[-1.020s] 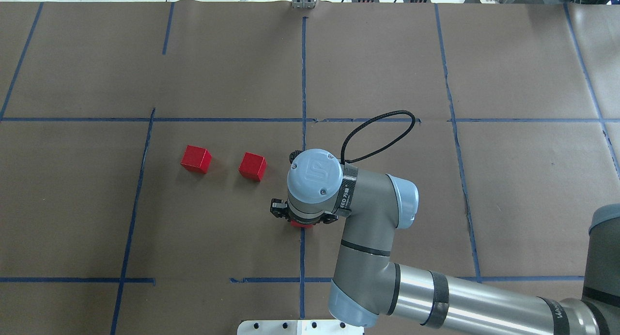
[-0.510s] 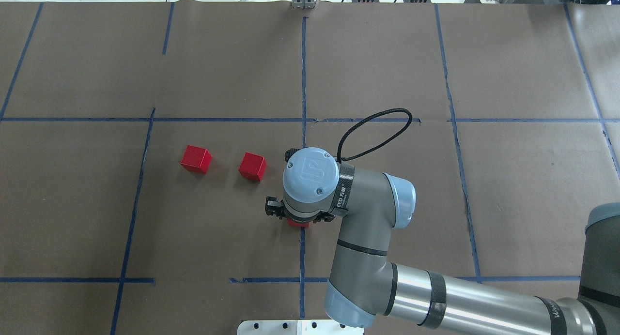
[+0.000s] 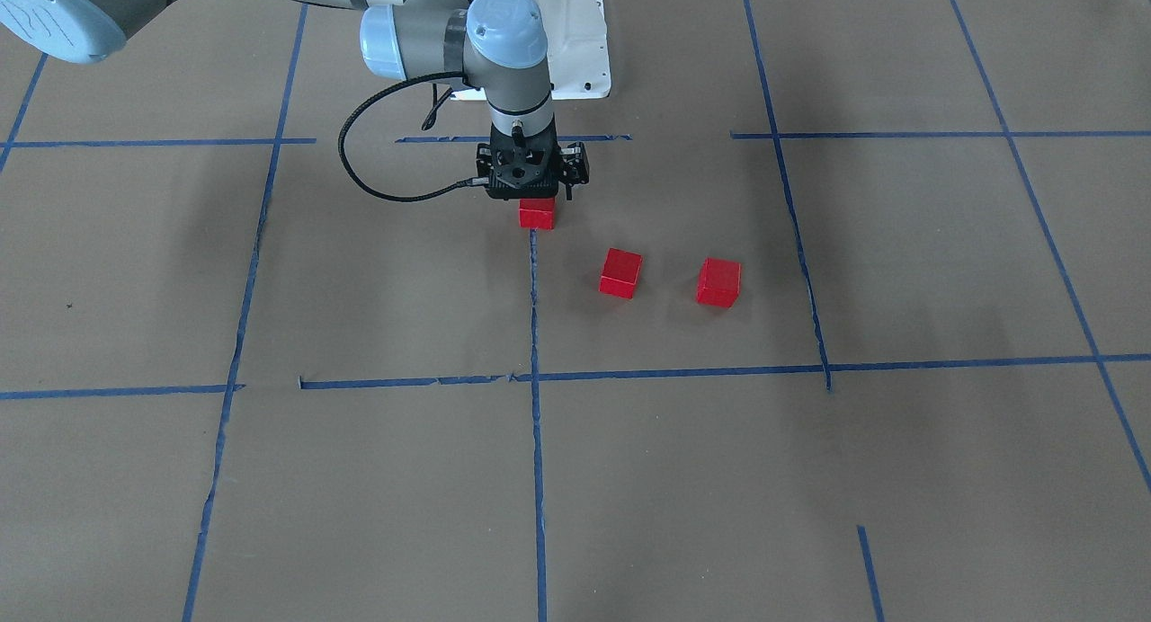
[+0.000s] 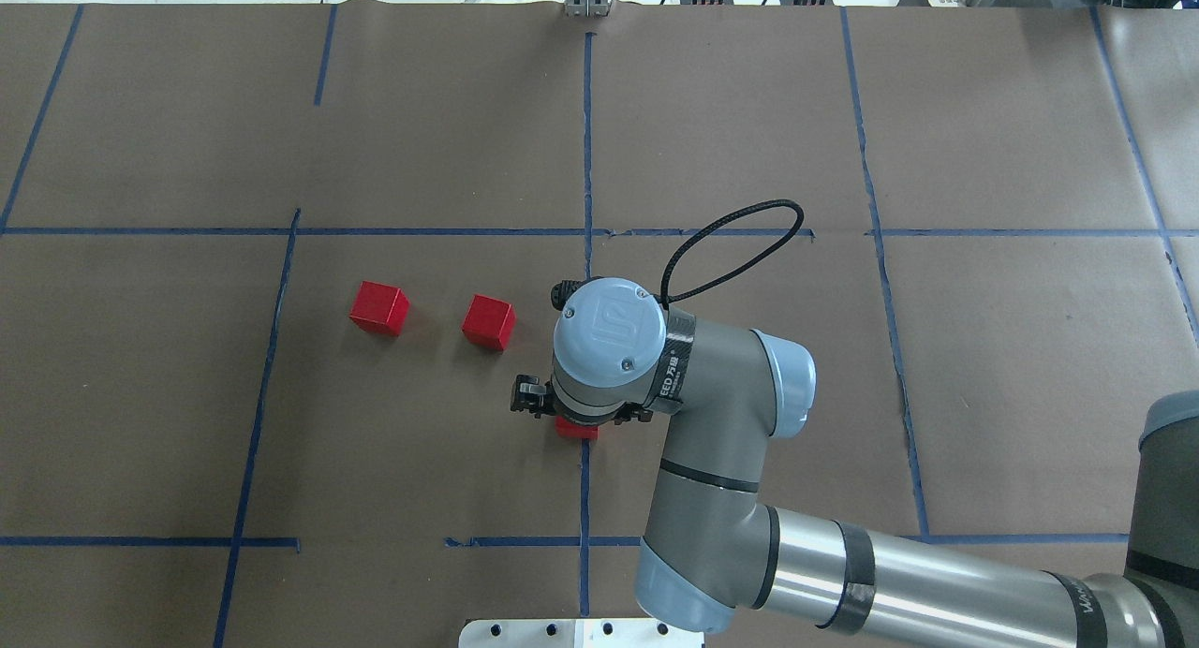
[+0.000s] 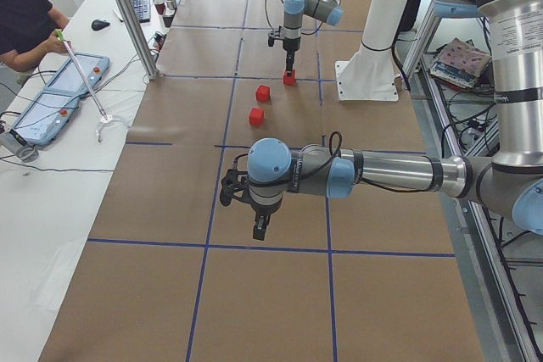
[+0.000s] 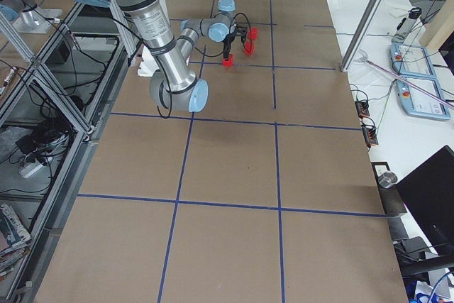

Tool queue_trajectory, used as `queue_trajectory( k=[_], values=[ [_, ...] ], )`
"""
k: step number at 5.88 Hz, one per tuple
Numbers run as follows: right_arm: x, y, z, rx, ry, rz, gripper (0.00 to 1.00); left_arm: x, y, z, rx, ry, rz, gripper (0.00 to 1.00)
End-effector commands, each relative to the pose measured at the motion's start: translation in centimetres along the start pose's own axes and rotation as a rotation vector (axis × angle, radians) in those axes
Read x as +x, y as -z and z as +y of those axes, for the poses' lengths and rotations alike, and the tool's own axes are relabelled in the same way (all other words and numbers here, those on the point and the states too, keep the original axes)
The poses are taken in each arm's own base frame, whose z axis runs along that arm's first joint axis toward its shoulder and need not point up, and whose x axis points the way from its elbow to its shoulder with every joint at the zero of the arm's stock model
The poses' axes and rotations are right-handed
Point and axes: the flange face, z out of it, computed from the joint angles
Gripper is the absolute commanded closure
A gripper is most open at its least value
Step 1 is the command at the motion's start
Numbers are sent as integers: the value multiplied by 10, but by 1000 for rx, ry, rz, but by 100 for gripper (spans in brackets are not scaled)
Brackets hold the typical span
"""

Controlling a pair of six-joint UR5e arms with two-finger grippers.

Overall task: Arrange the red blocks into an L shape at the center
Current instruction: 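Open and lift the right gripper away while the left arm reaches in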

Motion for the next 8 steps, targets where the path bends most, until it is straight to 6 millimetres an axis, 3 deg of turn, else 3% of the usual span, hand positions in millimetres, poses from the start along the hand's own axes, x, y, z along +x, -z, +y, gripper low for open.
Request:
queue_trajectory(
  k=[1, 2, 3, 4, 5, 6, 7, 8],
  values=[
    [16, 93, -12, 56, 2, -66, 0, 21, 10, -28, 28, 70, 76, 0],
    [44, 109, -33, 36, -30, -79, 0, 58, 12, -60, 38, 18, 96, 0],
    [75, 128, -60, -14, -73, -94, 0, 107, -6, -88, 2, -82, 127, 0],
    [96, 141, -74, -1, -41, -98, 0, 153, 0, -117, 17, -116, 144, 0],
    [140, 152, -91, 8, 5, -82, 0, 229, -2, -147, 15, -117, 177, 0],
    [176, 152, -106, -13, 38, -61, 0, 321, -12, -166, -22, -52, 227, 0],
    [206, 153, -119, 1, 78, -33, 0, 415, -45, -164, -75, -65, 234, 0],
    [234, 154, -128, 7, 119, -8, 0, 495, -65, -166, -16, -89, 178, 0]
  ],
)
